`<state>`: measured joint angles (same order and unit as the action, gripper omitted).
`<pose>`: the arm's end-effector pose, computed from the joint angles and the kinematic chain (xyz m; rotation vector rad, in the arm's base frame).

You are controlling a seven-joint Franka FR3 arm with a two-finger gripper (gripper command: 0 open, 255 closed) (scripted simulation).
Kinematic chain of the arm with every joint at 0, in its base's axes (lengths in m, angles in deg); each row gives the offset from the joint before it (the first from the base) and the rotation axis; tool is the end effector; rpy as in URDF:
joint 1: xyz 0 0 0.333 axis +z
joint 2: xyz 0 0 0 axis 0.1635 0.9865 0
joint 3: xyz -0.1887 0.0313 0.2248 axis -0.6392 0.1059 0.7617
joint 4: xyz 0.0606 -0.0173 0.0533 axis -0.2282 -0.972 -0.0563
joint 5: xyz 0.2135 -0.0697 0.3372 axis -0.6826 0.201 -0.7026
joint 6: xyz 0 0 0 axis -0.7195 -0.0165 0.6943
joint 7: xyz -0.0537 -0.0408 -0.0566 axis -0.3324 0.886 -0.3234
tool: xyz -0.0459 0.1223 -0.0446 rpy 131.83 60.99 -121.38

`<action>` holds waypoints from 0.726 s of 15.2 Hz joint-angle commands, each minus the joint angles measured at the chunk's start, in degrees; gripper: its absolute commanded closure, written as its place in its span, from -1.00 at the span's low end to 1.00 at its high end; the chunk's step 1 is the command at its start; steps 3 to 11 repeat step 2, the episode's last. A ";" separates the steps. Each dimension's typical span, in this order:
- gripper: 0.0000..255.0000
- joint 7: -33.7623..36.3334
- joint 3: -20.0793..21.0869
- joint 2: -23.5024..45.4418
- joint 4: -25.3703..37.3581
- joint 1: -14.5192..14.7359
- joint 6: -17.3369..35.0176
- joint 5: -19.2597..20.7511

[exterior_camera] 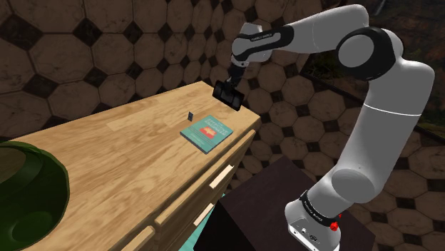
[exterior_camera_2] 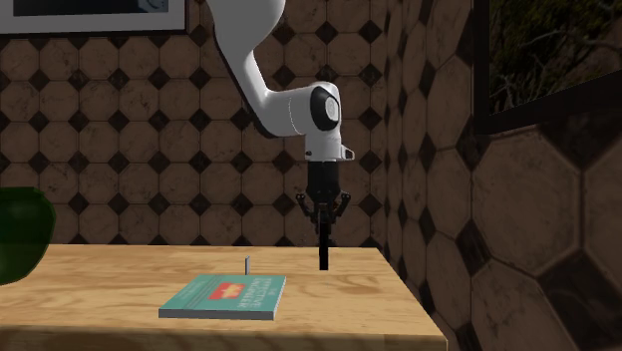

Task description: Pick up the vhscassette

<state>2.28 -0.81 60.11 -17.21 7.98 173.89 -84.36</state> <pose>0.6413 -0.0756 0.3035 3.1161 0.3896 0.0203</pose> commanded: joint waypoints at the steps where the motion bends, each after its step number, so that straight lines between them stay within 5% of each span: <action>1: 1.00 -0.02 -0.03 -0.38 0.34 -0.02 -0.71 0.05; 11: 1.00 -0.02 -0.03 -0.37 0.35 -0.02 -0.71 0.05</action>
